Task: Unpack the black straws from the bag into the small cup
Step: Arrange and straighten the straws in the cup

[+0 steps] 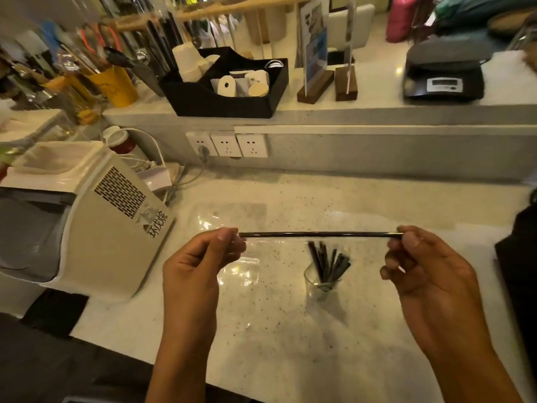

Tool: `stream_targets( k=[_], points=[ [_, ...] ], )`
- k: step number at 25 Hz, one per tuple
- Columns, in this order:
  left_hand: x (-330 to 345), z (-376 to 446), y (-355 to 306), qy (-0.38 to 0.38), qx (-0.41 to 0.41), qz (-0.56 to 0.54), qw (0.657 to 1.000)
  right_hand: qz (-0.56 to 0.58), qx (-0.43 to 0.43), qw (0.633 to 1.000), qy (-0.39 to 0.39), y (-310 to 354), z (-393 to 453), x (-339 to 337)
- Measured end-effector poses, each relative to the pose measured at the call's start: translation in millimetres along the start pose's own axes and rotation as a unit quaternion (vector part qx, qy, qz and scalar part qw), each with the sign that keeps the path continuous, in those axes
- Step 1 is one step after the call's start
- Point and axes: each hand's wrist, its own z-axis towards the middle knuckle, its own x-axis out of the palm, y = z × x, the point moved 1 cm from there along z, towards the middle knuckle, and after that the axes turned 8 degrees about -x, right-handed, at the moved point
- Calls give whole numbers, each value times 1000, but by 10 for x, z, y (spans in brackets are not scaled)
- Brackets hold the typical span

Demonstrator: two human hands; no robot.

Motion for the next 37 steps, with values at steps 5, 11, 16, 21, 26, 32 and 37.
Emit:
stream_targets(
  k=[5, 11, 16, 21, 26, 32, 37],
  points=[
    [84, 63, 302, 36, -47, 81, 995, -167, -136, 972, -93, 244, 28, -212],
    [265, 200, 548, 77, -62, 193, 976, -359, -231, 903, -43, 327, 4, -346],
    [507, 274, 729, 108, -60, 249, 961, -455, -254, 851, 57, 71, 2, -198],
    [780, 386, 865, 173, -55, 288, 940, -543, -207, 807, 106, -384, -5, -90],
    [935, 413, 978, 199, -54, 280, 938, -604, -175, 767, 127, -669, -2, -40],
    [984, 436, 959, 218, -52, 263, 938, -580, -78, 797, 147, -837, -67, -142],
    [1058, 476, 910, 246, -53, 257, 933, -488, -157, 857, 43, -757, -2, -222]
  ],
)
